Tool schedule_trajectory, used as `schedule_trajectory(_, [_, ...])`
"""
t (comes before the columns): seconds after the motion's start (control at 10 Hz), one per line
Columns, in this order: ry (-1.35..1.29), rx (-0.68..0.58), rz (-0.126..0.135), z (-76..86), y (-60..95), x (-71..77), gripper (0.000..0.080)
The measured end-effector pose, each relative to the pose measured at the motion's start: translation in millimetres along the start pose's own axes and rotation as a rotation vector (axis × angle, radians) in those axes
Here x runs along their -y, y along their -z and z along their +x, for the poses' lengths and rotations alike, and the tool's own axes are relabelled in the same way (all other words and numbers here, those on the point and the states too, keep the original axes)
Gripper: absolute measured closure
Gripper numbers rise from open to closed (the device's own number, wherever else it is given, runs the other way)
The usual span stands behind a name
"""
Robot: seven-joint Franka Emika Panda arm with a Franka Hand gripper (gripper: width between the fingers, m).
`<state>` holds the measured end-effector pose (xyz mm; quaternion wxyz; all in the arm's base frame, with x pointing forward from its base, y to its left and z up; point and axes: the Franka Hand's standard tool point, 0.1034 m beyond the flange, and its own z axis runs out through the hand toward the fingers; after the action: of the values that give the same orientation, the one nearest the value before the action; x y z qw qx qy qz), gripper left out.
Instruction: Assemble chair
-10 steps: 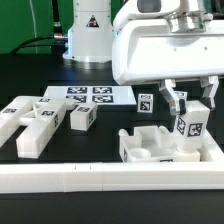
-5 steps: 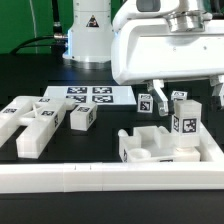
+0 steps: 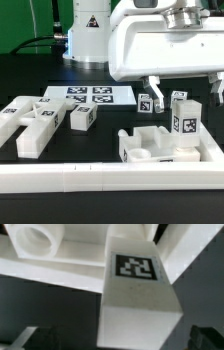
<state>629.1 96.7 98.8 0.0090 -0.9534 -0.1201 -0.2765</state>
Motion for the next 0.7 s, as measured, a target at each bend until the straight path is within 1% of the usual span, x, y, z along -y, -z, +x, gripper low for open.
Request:
schedule_trajectory(0.2, [0.009, 0.001, 0.003, 9.9, 16.7, -1.3, 0.0151])
schedule_trajectory(0.3, [0.008, 0.013, 0.007, 10.5, 19.0, -1.2, 0.0151])
schedule_trajectory(0.4, [0.008, 0.015, 0.007, 8.9, 17.5, -1.1, 0.0151])
schedule_trajectory(0.5, [0.007, 0.046, 0.016, 5.4, 16.1, 1.4, 0.0151])
schedule_trajectory(0.6, [0.008, 0.118, 0.038, 3.1, 14.3, 6.0, 0.0151])
schedule_trajectory(0.7, [-0.003, 0.198, 0.058, 1.3, 11.0, 7.4, 0.0151])
